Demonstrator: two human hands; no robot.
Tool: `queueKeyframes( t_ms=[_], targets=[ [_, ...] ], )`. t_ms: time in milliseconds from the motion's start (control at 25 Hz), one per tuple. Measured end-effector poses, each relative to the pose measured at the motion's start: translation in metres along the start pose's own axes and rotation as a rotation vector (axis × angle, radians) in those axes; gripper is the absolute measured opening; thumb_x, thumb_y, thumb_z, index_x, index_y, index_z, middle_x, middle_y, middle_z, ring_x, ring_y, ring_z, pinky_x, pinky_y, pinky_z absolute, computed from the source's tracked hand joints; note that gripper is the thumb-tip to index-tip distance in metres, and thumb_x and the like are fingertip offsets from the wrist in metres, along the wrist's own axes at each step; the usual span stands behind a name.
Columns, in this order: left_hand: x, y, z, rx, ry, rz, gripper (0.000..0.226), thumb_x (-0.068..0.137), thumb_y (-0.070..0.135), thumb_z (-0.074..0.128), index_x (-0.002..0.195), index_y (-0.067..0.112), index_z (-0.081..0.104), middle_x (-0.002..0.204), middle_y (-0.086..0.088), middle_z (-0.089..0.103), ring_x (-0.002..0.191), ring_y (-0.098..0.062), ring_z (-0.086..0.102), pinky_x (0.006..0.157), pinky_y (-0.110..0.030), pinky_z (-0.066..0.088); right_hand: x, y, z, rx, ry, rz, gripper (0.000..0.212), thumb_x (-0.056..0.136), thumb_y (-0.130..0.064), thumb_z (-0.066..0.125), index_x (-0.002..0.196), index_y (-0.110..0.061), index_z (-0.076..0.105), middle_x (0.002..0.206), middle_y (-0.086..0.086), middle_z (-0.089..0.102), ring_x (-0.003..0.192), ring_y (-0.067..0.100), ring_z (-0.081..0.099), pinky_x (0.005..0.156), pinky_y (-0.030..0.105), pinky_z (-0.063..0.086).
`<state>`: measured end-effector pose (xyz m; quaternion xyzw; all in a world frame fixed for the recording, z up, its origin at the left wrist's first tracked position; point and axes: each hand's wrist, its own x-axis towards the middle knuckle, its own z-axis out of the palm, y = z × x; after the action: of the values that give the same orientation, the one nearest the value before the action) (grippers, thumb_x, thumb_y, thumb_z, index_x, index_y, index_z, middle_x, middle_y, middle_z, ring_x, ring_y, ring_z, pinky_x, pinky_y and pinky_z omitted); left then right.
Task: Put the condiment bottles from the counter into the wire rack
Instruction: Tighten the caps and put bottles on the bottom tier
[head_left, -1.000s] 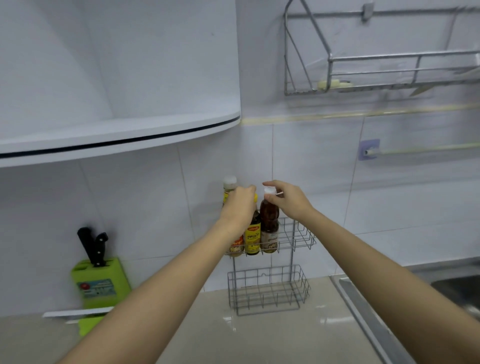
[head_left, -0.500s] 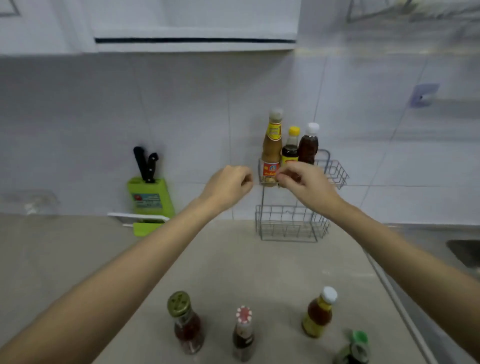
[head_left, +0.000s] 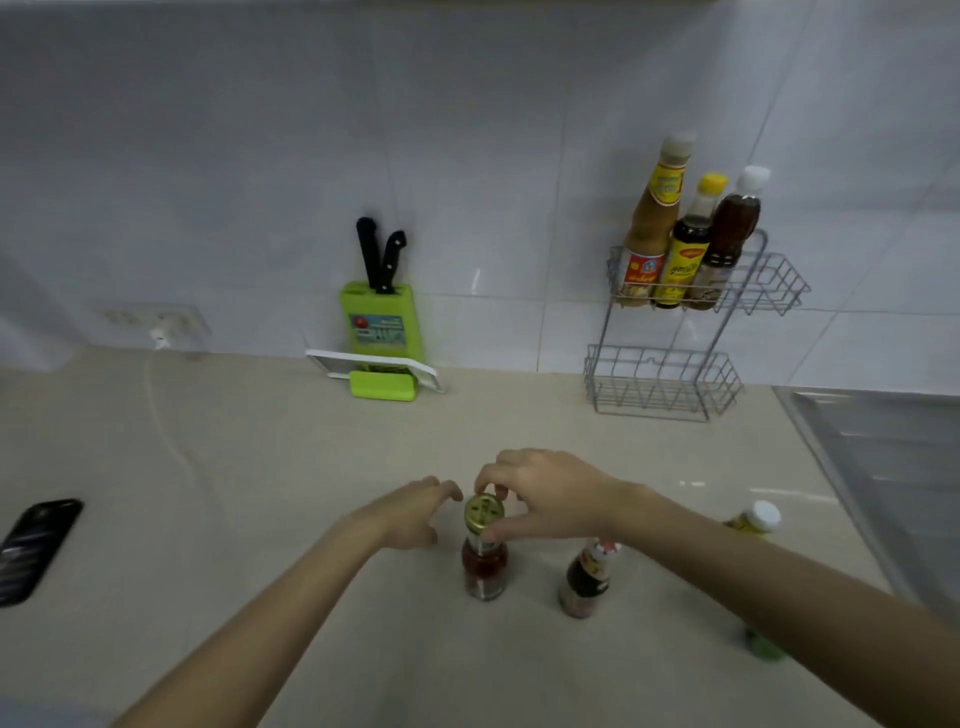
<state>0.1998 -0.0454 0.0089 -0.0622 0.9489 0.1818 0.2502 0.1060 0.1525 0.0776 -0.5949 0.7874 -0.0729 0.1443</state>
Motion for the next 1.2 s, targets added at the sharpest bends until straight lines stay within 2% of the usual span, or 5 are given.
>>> queueKeyframes(
  t_ms=[120, 280, 640, 880, 1200],
  targets=[
    [-0.015, 0.010, 0.024, -0.325, -0.091, 0.240, 0.065, 0.074, 0.025, 0.077, 0.131, 0.015, 0.048, 0.122, 0.000, 0.057, 0.114, -0.016, 0.056, 0.098, -0.031, 0.046, 0.003, -0.010, 0.019, -0.046, 0.032, 0.062, 0.053, 0.077, -0.066, 0.057, 0.111, -0.025, 0.053, 0.103, 0.001, 0.059, 0.089, 0.022, 0.059, 0.073, 0.036, 0.049],
    [-0.012, 0.020, 0.061, -0.647, 0.202, 0.229, 0.039, 0.081, 0.034, 0.073, 0.112, 0.015, 0.057, 0.110, 0.000, 0.066, 0.102, -0.013, 0.061, 0.092, -0.037, 0.050, 0.006, -0.012, 0.026, -0.054, 0.121, 0.105, 0.048, 0.081, -0.061, 0.056, 0.109, -0.022, 0.057, 0.102, 0.000, 0.060, 0.089, 0.023, 0.059, 0.072, 0.035, 0.048],
    [0.002, 0.036, 0.035, -0.736, 0.340, 0.376, 0.033, 0.080, 0.047, 0.069, 0.105, 0.028, 0.060, 0.097, 0.012, 0.068, 0.092, -0.007, 0.064, 0.085, -0.034, 0.054, -0.007, 0.012, -0.037, 0.175, 0.029, 0.019, 0.049, 0.091, -0.041, 0.057, 0.136, -0.022, 0.049, 0.121, -0.003, 0.059, 0.101, 0.011, 0.056, 0.079, 0.011, 0.041],
    [-0.010, 0.087, -0.011, -1.090, 0.396, 0.541, 0.033, 0.081, 0.041, 0.066, 0.112, 0.031, 0.059, 0.100, 0.014, 0.069, 0.098, -0.002, 0.065, 0.084, -0.018, 0.051, -0.012, -0.005, -0.094, -0.204, 0.334, 0.039, 0.038, 0.091, -0.051, 0.031, 0.089, -0.016, 0.046, 0.077, 0.003, 0.059, 0.066, 0.021, 0.053, 0.055, 0.036, 0.041],
    [-0.015, 0.118, -0.065, -1.191, 0.520, 0.496, 0.009, 0.083, 0.037, 0.067, 0.081, 0.030, 0.060, 0.073, 0.003, 0.065, 0.068, -0.018, 0.064, 0.065, -0.039, 0.052, -0.003, -0.002, -0.150, -0.663, 0.238, 0.252, 0.031, 0.099, -0.024, 0.038, 0.120, -0.004, 0.046, 0.088, 0.015, 0.055, 0.073, 0.036, 0.059, 0.055, 0.038, 0.039]
  ],
)
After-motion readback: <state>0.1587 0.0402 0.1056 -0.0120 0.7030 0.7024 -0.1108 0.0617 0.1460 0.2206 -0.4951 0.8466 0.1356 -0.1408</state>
